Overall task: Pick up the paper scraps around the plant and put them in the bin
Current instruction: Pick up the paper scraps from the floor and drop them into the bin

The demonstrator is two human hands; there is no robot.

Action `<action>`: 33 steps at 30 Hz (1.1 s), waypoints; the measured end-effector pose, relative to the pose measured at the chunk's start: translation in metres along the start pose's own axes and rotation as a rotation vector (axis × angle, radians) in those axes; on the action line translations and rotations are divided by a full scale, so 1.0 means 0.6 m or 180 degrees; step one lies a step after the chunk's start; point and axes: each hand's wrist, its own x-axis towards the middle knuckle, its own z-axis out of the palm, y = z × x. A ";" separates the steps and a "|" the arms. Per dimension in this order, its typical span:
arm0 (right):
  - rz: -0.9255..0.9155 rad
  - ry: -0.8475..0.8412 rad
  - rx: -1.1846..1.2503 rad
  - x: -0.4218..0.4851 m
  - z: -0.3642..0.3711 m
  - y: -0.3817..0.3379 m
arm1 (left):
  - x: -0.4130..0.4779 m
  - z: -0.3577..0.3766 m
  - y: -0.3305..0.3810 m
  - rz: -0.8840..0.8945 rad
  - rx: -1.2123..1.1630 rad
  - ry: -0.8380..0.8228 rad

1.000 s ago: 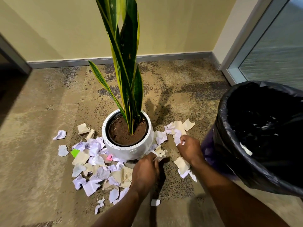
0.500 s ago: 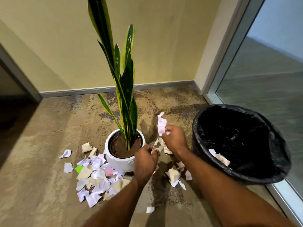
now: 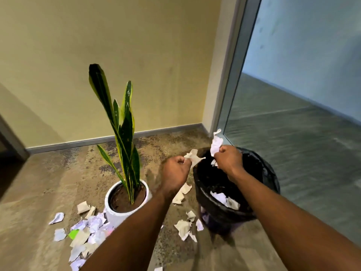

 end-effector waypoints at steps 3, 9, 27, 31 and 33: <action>0.0049 0.0138 -0.0078 0.016 -0.036 0.024 | 0.002 0.038 0.029 0.0095 -0.0116 -0.0188; 0.0097 0.0141 -0.0266 0.030 -0.073 0.076 | 0.004 0.106 0.034 0.0150 0.0083 -0.0392; 0.0154 -0.0164 -0.0725 0.024 -0.037 0.113 | 0.027 0.149 -0.016 0.0097 0.0578 -0.0500; 0.0246 -0.0208 -0.0796 0.020 -0.028 0.115 | 0.033 0.152 -0.024 0.0257 0.0583 -0.0595; 0.0288 -0.0169 -0.0879 0.017 -0.025 0.114 | 0.035 0.152 -0.028 0.0343 0.0635 -0.0581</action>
